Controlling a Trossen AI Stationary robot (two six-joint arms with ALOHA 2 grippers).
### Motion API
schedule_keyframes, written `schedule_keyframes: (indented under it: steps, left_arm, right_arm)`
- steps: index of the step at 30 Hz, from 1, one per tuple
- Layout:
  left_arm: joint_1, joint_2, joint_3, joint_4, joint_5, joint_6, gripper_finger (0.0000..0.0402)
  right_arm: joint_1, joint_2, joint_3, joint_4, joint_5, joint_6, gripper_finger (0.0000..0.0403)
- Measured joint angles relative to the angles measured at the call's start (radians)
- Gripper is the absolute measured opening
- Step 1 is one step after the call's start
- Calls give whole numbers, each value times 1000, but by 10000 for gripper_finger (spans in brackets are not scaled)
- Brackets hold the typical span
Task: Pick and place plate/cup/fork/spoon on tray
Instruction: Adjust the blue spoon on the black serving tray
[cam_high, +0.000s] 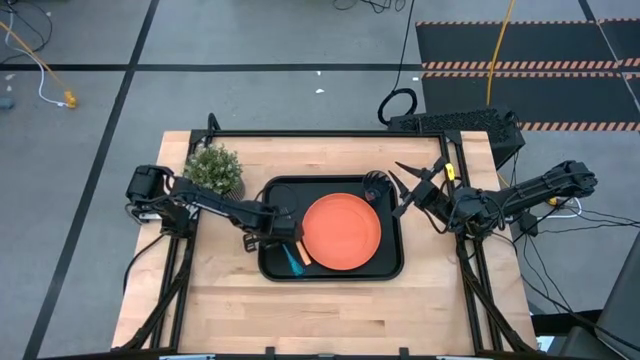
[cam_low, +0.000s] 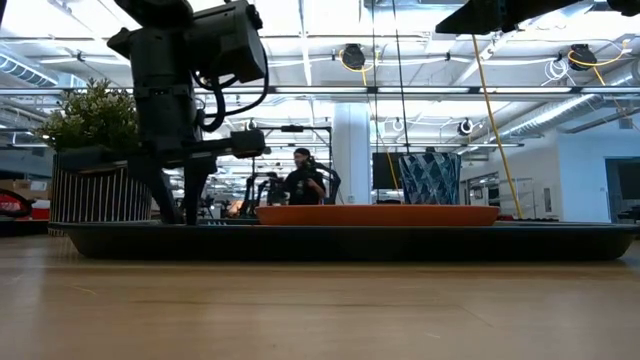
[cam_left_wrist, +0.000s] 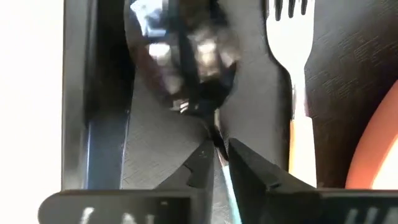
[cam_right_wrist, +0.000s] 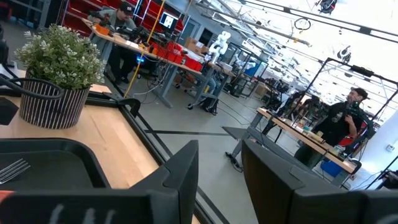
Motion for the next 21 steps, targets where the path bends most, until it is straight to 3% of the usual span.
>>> schedule_keyframes:
  steps: [4, 11, 21]
  left_arm:
    - [15, -1, 1, 7, -6, 12, 9]
    - [28, -1, 1, 13, -1, 13, 25]
    - [37, -2, 2, -19, -5, 104, 9]
  right_arm:
    - [0, 0, 0, -1, 0, 0, 114]
    - [0, 0, 0, -19, 0, 0, 114]
    - [0, 0, 0, -26, 0, 0, 114]
